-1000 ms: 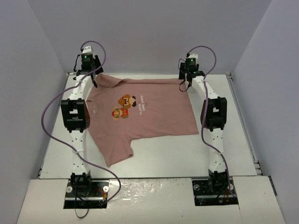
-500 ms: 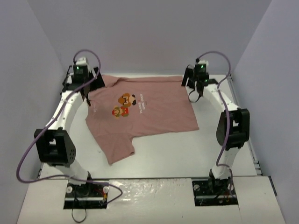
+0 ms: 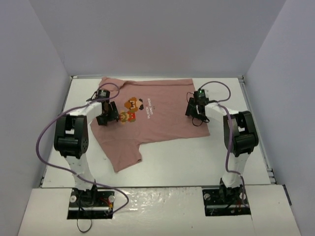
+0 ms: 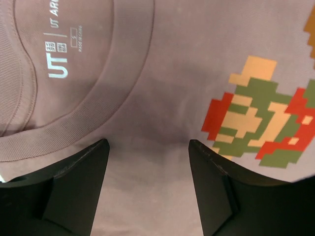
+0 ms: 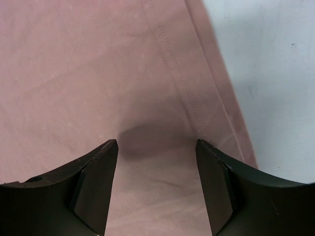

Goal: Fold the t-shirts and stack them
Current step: Flatten out the tshirt

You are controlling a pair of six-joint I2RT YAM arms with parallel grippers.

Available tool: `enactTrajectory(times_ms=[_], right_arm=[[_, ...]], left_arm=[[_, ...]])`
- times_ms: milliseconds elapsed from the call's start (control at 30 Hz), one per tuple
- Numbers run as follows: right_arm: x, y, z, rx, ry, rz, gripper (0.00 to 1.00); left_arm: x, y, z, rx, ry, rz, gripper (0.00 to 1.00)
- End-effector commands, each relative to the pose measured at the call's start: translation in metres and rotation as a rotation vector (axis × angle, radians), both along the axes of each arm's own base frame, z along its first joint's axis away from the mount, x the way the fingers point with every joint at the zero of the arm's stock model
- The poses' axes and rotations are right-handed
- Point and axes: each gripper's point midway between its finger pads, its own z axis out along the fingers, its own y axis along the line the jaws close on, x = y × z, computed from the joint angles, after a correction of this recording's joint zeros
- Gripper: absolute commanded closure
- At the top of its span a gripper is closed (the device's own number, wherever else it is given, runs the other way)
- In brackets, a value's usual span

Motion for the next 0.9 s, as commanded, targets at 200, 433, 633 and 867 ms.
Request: enactTrajectory(times_ms=[200,433,633,867], right_arm=[[-0.004,-0.047,-0.02,-0.11,0.037,-0.125,0.38],[0.032,-0.036,0.059,-0.069,-0.13,-0.059,0.37],[0.014,-0.043,0.116,-0.056,-0.225,-0.087,0.36],[-0.041,-0.052,0.113,0.011,-0.208,-0.169,0.36]], left_arm=[[0.057,0.034,-0.022,0.043,0.026,0.071,0.39],[0.084,0.012,0.068,-0.071,-0.152,0.018,0.36],[0.025,0.0,0.134,-0.113,-0.245,0.009,0.22],[-0.079,-0.01,0.103,-0.16,-0.134,0.061,0.21]])
